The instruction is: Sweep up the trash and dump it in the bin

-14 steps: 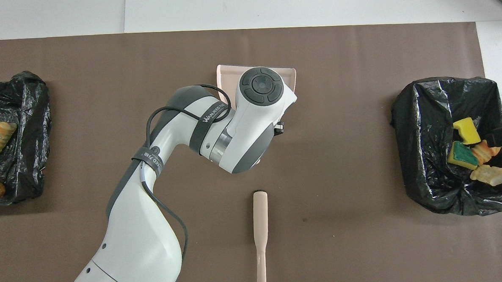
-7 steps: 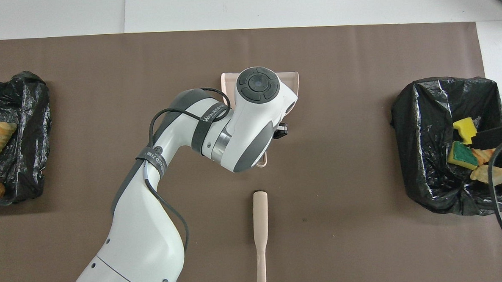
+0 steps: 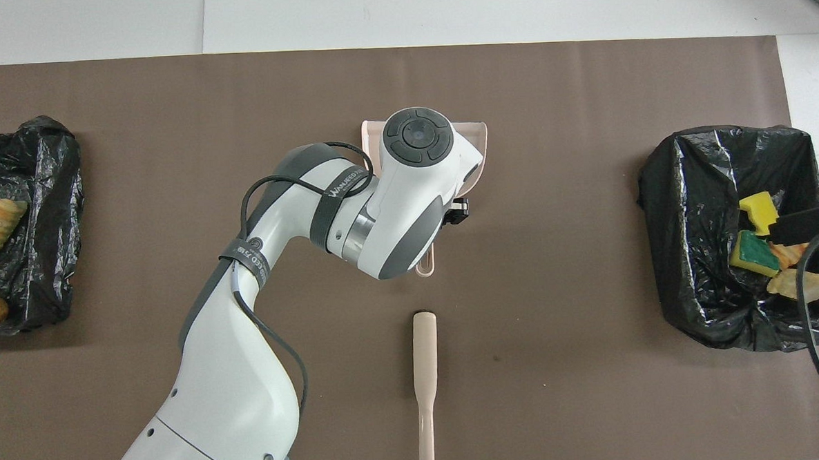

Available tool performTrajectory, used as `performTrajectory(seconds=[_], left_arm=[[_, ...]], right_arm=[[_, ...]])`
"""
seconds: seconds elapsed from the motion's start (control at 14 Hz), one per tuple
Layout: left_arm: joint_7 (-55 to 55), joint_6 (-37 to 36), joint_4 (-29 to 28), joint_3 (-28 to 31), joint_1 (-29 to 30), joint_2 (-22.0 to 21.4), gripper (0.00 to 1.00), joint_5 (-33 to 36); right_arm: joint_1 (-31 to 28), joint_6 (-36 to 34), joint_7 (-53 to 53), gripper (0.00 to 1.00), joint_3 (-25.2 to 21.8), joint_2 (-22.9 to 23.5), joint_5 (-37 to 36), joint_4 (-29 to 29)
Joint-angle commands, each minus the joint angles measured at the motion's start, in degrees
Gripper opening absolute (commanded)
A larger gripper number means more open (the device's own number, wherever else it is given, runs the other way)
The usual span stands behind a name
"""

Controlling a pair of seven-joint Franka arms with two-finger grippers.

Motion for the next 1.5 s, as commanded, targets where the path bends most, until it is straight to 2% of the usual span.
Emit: performTrajectory(seconds=[0.0,0.14,0.36,0.72,1.0,1.15,1.36,1.43], left_arm=[[4.75,0.37,-12.55,-0.17,5.14,-12.35,1.0,-0.03],[6.43,0.02,-17.91,-0.17,7.95,-18.24,1.0,2.15],[15.81,-2.0,-24.52,-0.25,13.4,-28.43,1.0,2.52],[28.13,-14.38,-21.47,0.01,20.7,-36.97,1.0,2.61],[31.47,-27.2,-10.32,0.79,23.96,-36.55,1.0,2.96],[34.2,-29.77,-7.06,1.76,25.54,-36.2,1.0,3.13],[34.39,-34.86,-1.44,2.03,25.9,-32.95,1.0,3.92],[34.56,-34.1,-1.59,1.94,25.81,-33.47,1.0,3.49]], right_arm=[[-0.83,-0.16,0.93,1.0,-0.12,-1.19,1.6,-1.42],[-0.82,-0.25,0.93,1.0,-0.12,-1.37,1.42,-1.59],[-0.65,-0.16,0.58,1.0,-0.03,-1.37,0.98,-1.59],[-0.39,1.41,0.66,1.0,0.06,-1.37,-0.25,-1.86],[-0.47,1.95,0.67,1.0,0.06,-1.37,-0.51,-2.12],[-0.47,1.95,0.58,1.0,0.06,-1.37,-0.51,-2.12],[-0.56,1.86,0.58,1.0,0.06,-1.37,-0.51,-2.12],[-0.56,1.86,0.66,1.0,0.06,-1.37,-0.51,-2.21]])
